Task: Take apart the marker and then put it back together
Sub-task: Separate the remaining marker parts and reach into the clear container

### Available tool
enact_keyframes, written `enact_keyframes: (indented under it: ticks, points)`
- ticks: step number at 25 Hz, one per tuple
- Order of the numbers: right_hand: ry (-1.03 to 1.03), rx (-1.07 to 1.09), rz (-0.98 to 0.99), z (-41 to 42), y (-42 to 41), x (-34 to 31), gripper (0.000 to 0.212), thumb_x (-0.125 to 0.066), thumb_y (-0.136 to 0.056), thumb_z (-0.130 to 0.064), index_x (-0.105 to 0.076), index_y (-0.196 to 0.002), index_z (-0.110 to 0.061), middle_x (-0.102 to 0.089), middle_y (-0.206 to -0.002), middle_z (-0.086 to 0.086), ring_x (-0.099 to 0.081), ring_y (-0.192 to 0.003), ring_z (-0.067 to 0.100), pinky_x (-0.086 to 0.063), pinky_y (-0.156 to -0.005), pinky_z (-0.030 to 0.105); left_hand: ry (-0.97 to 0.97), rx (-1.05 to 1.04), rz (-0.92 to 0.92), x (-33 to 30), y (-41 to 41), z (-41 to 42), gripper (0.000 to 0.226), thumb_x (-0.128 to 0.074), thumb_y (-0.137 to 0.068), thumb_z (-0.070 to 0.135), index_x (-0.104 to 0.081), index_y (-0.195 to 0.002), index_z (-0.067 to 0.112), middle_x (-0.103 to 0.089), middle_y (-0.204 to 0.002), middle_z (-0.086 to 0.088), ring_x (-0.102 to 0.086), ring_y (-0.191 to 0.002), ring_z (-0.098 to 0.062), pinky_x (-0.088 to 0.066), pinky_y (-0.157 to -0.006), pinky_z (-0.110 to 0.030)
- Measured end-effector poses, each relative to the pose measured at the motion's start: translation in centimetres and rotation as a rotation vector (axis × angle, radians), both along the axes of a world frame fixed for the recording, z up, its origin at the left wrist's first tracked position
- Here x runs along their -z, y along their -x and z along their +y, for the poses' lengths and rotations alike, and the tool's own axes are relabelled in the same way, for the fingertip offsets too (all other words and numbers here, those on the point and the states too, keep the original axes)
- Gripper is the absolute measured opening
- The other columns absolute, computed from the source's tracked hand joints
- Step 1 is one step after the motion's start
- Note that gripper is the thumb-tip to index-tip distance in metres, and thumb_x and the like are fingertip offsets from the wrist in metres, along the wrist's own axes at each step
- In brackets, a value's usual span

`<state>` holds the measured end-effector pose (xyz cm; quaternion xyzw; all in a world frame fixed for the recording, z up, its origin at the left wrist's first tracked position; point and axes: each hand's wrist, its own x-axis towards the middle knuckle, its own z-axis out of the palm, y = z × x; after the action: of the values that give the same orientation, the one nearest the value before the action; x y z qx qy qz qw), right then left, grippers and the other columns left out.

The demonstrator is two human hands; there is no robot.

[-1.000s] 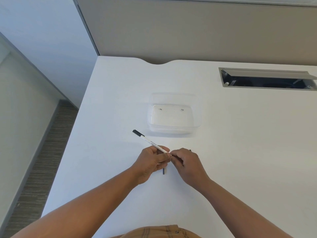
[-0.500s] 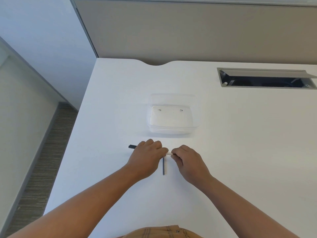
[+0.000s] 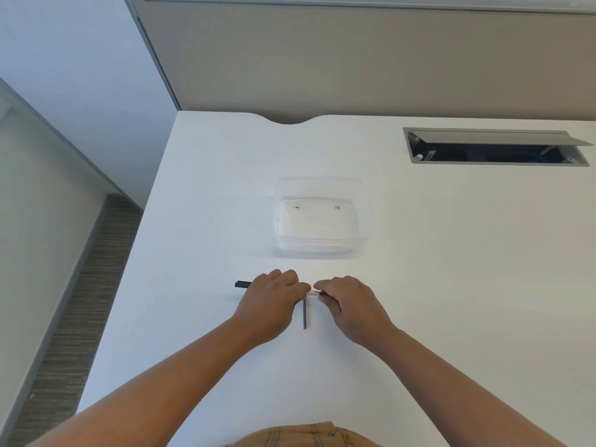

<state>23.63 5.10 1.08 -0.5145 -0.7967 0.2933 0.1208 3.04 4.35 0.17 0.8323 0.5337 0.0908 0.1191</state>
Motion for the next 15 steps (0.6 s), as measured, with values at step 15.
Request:
enact_keyframes:
  ticks: [15]
  points:
    - [0.075, -0.048, 0.013, 0.1, 0.5, -1.1, 0.022, -0.055, -0.099, -0.019, -0.066, -0.117, -0.020, -0.072, -0.093, -0.001, -0.058, -0.087, 0.021, -0.049, -0.081, 0.039, 0.055, -0.018, -0.037, 0.3, 0.1, -0.9, 0.019, -0.055, -0.098, 0.021, -0.068, -0.109, 0.028, -0.057, -0.088, 0.008, -0.050, -0.072, -0.019, -0.031, -0.063, -0.029]
